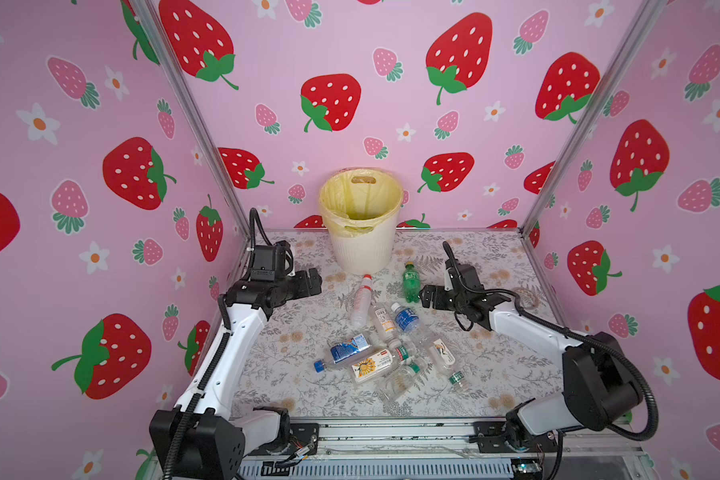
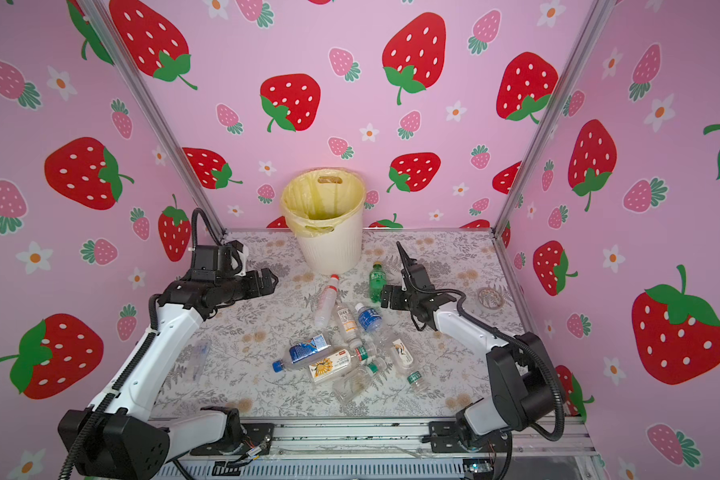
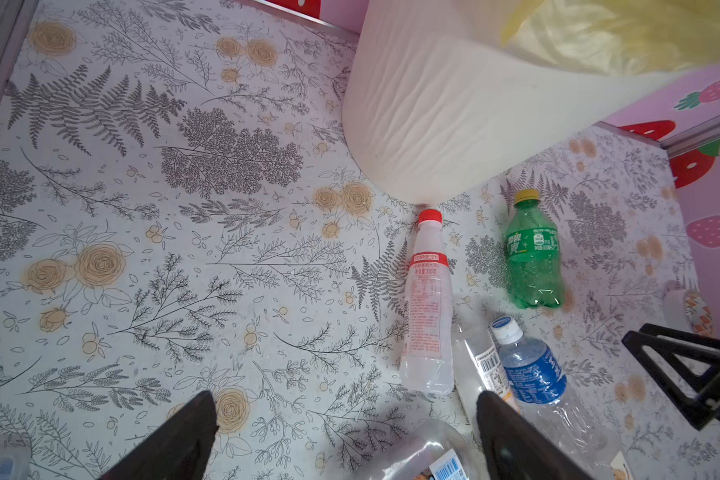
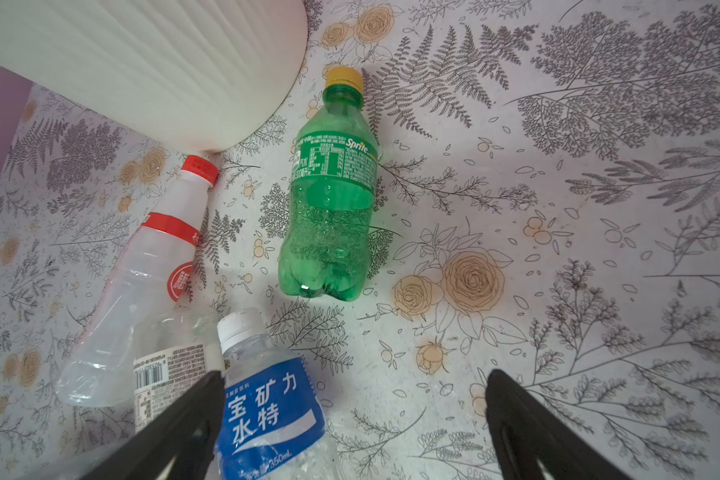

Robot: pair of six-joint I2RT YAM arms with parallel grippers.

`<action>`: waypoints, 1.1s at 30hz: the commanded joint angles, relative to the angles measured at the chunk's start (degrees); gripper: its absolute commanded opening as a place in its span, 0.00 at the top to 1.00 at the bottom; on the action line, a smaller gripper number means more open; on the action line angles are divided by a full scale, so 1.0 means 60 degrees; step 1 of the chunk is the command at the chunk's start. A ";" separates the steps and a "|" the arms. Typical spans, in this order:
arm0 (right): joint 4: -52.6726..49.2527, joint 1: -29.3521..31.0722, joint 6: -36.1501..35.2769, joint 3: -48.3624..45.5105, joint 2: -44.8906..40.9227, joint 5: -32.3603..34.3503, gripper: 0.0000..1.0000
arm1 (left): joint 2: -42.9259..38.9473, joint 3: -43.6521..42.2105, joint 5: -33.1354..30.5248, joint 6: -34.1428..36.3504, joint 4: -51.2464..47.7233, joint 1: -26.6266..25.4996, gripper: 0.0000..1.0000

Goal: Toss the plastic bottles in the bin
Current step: 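Lower the right gripper onto the green Sprite bottle and close on it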

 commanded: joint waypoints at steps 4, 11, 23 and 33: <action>-0.0316 -0.0007 0.0272 0.0814 0.0940 0.0050 0.01 | 0.0011 0.0002 0.0700 -0.0349 0.0381 0.0133 0.01; -0.0302 0.0064 0.0225 0.1542 0.1926 -0.0007 0.01 | 0.0367 0.0025 0.1715 -0.0668 0.0504 0.0445 0.01; -0.0386 0.0136 0.0097 0.2865 0.3467 -0.0214 0.03 | 0.0499 -0.0109 0.2486 -0.0989 0.0746 0.1096 0.01; -0.0408 0.0184 -0.0013 0.3525 0.4341 -0.0486 0.07 | 0.0470 -0.0191 0.2755 -0.1090 0.0893 0.1352 0.01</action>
